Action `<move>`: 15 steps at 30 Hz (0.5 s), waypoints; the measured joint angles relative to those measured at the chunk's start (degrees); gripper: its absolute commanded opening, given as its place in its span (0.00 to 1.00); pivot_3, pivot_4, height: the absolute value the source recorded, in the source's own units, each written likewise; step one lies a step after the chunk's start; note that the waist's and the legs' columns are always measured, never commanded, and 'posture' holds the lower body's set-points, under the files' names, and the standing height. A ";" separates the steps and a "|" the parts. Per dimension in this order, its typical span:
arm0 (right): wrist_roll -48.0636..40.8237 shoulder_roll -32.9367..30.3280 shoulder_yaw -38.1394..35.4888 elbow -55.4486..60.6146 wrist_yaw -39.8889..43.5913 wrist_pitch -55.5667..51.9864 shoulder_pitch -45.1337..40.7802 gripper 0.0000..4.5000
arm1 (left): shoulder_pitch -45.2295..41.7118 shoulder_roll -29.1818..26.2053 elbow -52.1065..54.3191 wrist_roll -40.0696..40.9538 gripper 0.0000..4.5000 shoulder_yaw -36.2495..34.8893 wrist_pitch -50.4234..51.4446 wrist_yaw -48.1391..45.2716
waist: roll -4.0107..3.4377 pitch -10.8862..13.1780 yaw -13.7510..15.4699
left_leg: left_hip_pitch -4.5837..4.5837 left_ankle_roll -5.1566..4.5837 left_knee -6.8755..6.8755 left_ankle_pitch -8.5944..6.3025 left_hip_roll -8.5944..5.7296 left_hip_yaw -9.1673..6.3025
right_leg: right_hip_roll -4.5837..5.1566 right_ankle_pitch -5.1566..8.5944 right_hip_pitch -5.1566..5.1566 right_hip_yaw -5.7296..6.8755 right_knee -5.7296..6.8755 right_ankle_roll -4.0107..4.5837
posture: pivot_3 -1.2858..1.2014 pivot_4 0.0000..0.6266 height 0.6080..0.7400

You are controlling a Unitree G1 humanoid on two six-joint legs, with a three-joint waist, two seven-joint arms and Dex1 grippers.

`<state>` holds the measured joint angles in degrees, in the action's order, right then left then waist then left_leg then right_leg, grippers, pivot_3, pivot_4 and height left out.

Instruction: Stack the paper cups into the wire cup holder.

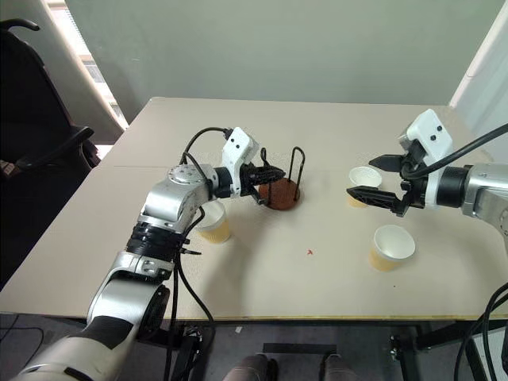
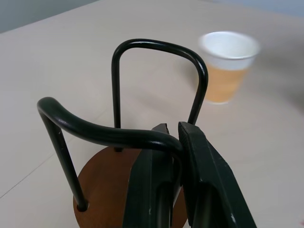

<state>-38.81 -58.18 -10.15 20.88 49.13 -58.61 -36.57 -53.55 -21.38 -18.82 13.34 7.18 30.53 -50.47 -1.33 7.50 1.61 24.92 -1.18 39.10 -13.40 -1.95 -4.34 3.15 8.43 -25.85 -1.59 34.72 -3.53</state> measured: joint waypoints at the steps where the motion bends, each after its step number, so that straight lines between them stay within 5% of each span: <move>1: 0.02 -0.60 -0.11 -0.01 0.03 -0.01 0.29 0.96 | 0.63 -0.03 1.22 0.46 0.01 0.26 0.34 -0.95 | 0.00 0.00 0.03 | 0.00 0.00 0.02 0.00 0.00 0.00 | 0.00 0.02 0.00 0.00 0.01 -0.02 | 0.52 0.24 1.00; 15: -7.82 -8.74 -9.48 5.01 6.00 -2.57 7.21 0.96 | 8.03 2.90 13.26 4.14 0.01 6.06 6.67 -5.22 | 0.02 0.01 0.26 | -0.02 -0.04 0.05 -0.03 -0.02 0.06 | 0.07 0.01 0.05 -0.01 0.10 -0.05 | 0.52 0.24 1.00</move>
<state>-46.63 -66.93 -19.63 25.88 55.13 -61.18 -29.36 -45.52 -18.48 -5.57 17.49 13.24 37.20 -55.69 -1.30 7.51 1.87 24.90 -1.22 39.14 -13.43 -1.97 -4.28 3.22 8.44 -25.79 -1.60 34.81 -3.58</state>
